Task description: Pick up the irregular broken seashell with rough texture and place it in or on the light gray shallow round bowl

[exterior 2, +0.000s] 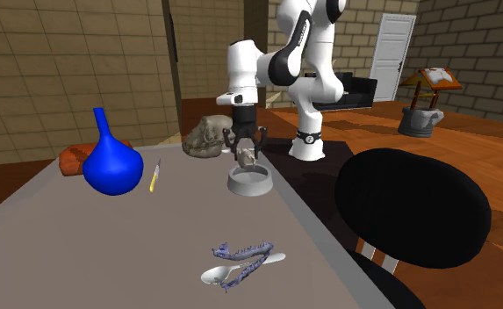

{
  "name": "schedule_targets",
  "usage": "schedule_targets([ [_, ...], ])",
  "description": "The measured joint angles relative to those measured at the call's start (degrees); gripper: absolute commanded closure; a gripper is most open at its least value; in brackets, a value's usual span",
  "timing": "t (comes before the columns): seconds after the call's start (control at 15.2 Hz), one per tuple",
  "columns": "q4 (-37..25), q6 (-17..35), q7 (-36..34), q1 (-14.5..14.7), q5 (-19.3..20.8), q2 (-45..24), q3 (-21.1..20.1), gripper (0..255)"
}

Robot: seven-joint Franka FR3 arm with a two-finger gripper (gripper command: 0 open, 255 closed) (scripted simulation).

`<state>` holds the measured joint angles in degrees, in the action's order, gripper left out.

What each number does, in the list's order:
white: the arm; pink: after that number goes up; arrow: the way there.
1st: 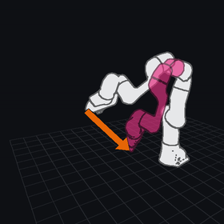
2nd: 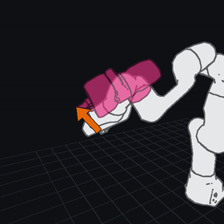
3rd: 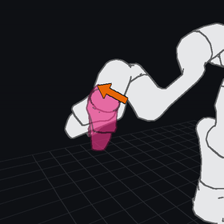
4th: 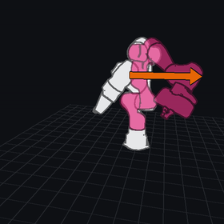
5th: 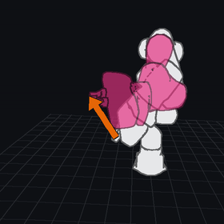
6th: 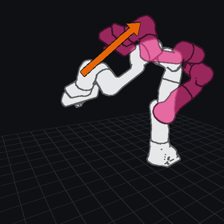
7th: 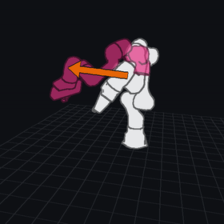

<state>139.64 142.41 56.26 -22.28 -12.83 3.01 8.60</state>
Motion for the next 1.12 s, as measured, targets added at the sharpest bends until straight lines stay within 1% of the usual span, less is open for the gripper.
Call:
schedule_targets([
  [0.33,10.1,0.48,3.02,-2.51,2.1,9.28,2.18,255],
  [0.46,12.33,0.47,3.93,-3.35,2.8,11.44,2.85,255],
  [0.79,14.08,4.23,6.04,-2.87,1.2,9.22,3.61,255],
  [1.12,15.07,8.95,8.91,-1.65,-2.05,5.22,4.24,255],
])
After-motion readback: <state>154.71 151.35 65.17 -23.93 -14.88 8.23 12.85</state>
